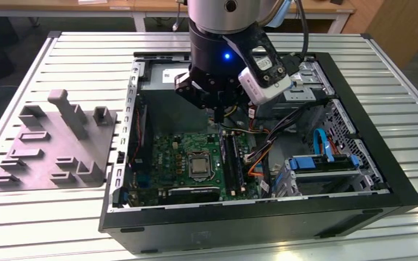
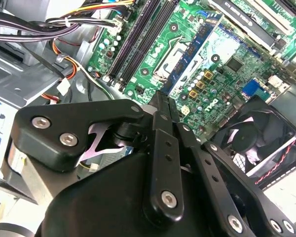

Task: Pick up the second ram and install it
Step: 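Insert the second ram into the second slot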

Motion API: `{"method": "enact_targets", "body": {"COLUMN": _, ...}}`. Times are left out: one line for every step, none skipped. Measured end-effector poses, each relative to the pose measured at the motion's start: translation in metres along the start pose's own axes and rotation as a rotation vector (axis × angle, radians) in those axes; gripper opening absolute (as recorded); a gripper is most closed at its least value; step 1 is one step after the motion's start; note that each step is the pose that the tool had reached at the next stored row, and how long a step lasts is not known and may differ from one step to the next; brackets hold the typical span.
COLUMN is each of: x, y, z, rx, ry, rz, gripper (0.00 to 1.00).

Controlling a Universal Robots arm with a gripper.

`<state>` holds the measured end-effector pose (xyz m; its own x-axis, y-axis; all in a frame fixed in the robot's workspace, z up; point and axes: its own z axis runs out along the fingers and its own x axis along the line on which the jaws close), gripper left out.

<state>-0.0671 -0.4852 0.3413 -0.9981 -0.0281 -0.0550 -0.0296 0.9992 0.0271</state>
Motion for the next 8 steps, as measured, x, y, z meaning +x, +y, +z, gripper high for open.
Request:
{"method": "enact_targets", "body": {"x": 0.0, "y": 0.0, "z": 0.0001, "rx": -0.0001, "ry": -0.0001, "rz": 0.0, "gripper": 0.11}}
{"method": "enact_targets", "body": {"x": 0.0, "y": 0.0, "z": 0.0002, "rx": -0.0002, "ry": -0.0001, "rz": 0.0, "gripper": 0.11}}
{"method": "enact_targets", "body": {"x": 0.0, "y": 0.0, "z": 0.0002, "rx": -0.0002, "ry": -0.0001, "rz": 0.0, "gripper": 0.11}}
{"method": "enact_targets", "body": {"x": 0.0, "y": 0.0, "z": 0.0003, "rx": -0.0003, "ry": -0.0001, "rz": 0.0, "gripper": 0.11}}
{"method": "enact_targets", "body": {"x": 0.0, "y": 0.0, "z": 0.0005, "rx": -0.0003, "ry": -0.0001, "rz": 0.0, "gripper": 0.11}}
{"method": "enact_targets", "body": {"x": 0.0, "y": 0.0, "z": 0.001, "rx": -0.0006, "ry": -0.0003, "rz": 0.0, "gripper": 0.11}}
{"method": "enact_targets", "body": {"x": 0.0001, "y": 0.0, "z": 0.0015, "rx": -0.0004, "ry": -0.0002, "rz": 0.0, "gripper": 0.11}}
{"method": "enact_targets", "body": {"x": -0.0001, "y": -0.0001, "z": 0.002, "rx": -0.0003, "ry": -0.0001, "rz": 0.0, "gripper": 0.11}}
